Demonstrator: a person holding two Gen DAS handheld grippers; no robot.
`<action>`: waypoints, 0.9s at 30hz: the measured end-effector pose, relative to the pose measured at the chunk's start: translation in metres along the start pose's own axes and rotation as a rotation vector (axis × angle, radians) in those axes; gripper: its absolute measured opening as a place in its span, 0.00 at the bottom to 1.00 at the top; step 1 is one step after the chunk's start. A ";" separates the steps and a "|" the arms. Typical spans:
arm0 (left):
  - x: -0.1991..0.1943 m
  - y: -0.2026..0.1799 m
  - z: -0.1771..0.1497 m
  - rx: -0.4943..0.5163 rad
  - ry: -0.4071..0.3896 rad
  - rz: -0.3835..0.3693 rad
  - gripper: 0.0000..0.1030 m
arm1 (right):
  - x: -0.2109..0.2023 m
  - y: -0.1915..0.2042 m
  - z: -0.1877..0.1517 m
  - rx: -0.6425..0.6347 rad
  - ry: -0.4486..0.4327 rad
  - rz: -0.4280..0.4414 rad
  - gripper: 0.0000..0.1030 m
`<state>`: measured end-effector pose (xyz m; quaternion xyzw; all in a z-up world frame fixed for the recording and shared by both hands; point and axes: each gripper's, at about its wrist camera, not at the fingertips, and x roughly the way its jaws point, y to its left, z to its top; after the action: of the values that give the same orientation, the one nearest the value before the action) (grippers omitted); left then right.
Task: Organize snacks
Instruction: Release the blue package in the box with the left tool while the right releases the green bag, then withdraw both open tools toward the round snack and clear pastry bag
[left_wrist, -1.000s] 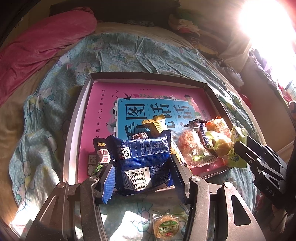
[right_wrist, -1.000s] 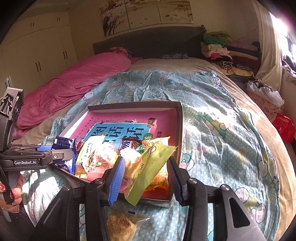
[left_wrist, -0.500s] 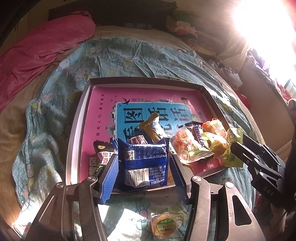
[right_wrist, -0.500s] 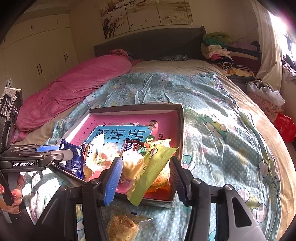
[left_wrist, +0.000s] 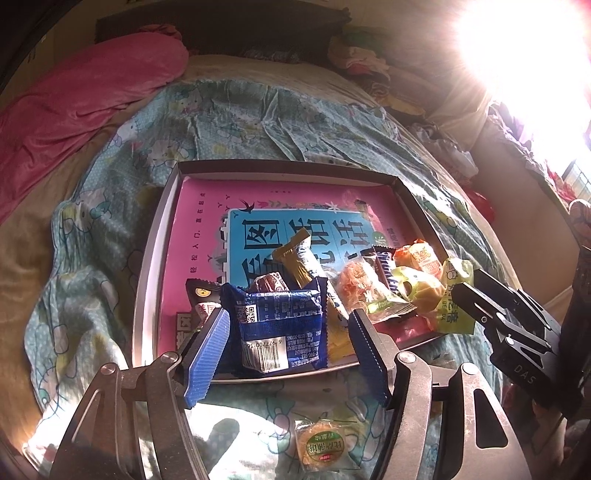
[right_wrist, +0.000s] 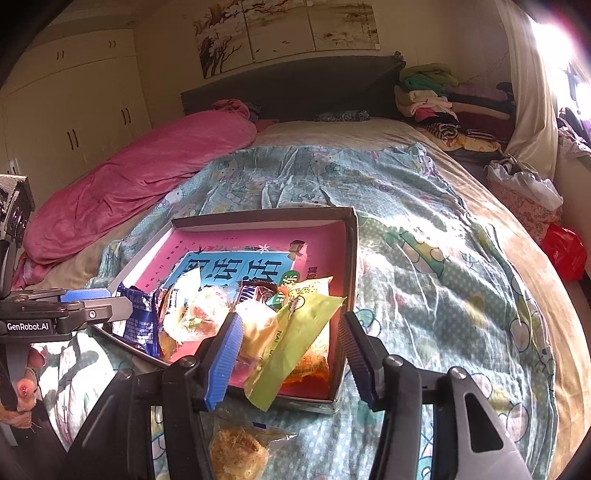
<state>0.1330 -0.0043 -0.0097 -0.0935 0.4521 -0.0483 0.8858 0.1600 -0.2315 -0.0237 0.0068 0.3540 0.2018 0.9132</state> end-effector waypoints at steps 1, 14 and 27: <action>-0.001 0.000 0.000 0.001 0.000 -0.003 0.68 | -0.001 0.000 0.000 0.000 -0.004 0.001 0.53; -0.012 -0.002 0.000 0.009 -0.035 -0.015 0.74 | -0.016 0.005 0.006 -0.011 -0.083 0.031 0.63; -0.030 -0.009 -0.002 0.029 -0.063 -0.034 0.77 | -0.033 0.013 0.010 -0.027 -0.148 0.044 0.69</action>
<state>0.1134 -0.0079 0.0145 -0.0896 0.4217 -0.0671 0.8998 0.1398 -0.2307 0.0065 0.0171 0.2825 0.2258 0.9322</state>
